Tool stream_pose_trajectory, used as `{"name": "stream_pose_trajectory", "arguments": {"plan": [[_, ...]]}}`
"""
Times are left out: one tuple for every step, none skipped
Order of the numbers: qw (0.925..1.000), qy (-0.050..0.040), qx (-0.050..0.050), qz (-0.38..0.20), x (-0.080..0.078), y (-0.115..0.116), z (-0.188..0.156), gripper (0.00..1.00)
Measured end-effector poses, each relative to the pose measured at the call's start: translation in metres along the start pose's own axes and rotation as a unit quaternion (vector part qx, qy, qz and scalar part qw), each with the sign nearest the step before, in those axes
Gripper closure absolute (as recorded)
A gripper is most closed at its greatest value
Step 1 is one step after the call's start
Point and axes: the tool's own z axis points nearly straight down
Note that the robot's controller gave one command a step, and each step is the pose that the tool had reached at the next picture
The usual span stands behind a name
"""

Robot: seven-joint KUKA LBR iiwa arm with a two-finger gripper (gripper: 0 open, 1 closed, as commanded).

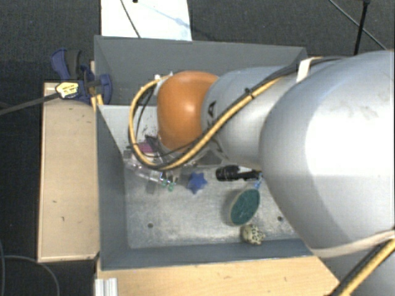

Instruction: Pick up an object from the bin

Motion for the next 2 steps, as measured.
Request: {"name": "stream_pose_trajectory", "arguments": {"plan": [[1.0000, -0.0002, 0.000, -0.002, -0.002, 0.001, -0.051, 1.00], [1.0000, 0.0003, 0.000, -0.003, -0.003, 0.002, -0.068, 1.00]]}}
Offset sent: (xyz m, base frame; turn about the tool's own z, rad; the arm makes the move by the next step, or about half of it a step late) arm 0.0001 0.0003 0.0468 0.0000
